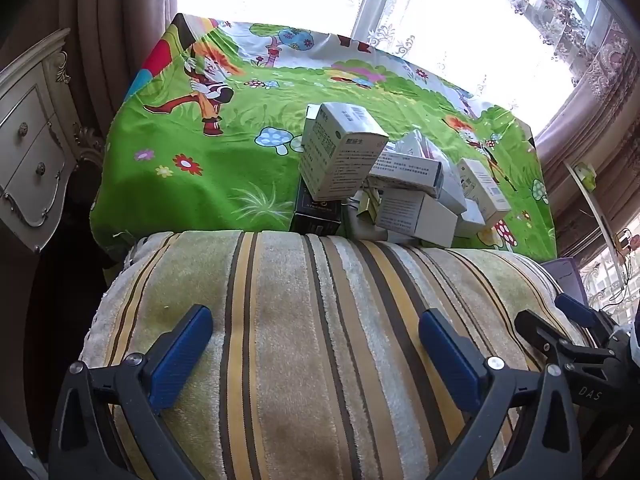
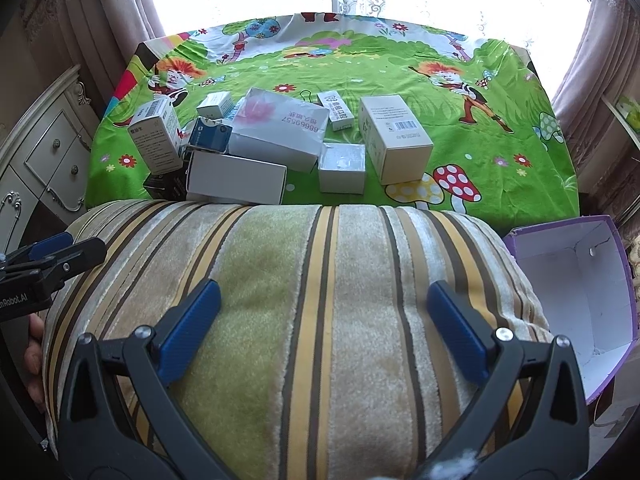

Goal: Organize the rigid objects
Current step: 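Reach the right gripper toward the white barcode box on the bed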

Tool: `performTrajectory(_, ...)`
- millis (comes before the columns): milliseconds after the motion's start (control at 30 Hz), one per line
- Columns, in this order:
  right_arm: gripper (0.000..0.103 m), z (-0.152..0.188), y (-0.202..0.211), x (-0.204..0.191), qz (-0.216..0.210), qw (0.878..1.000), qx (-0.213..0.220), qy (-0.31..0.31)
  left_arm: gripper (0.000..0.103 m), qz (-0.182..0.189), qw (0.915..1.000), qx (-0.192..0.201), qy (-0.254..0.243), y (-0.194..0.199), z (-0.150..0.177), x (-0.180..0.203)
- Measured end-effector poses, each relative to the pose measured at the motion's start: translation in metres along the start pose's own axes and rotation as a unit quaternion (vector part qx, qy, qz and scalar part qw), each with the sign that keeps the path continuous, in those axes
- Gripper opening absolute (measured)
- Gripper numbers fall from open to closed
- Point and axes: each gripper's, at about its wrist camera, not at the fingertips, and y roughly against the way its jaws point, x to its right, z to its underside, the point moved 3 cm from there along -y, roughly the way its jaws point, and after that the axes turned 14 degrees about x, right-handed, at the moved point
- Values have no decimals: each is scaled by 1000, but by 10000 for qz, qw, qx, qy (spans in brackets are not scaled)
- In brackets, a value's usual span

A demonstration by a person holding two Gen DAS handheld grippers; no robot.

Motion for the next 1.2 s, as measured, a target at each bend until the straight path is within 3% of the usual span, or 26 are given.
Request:
performTrajectory(467,103,-2,-4,-1,-7,9999,-136,79,103,-60,9999,83,-67,2,-3,2)
performTrajectory(733,103,-10,-12,5,-366,9978,-558,38,96,56,9997,251,-23,10,-8,3)
performTrajectory(833,103,-15,-11,10,-459,9977,-468,-146,89,94,9996,270,-5,11,-14,4)
performTrajectory(1000,103,-30,-10,23,-497,9972,-160,-536,88,181,9990,412,11,9,-31,12)
performTrajectory(1200,103,-51,-18,28,-178,9996,133,172,88,76,9991,420,64,-7,-55,17)
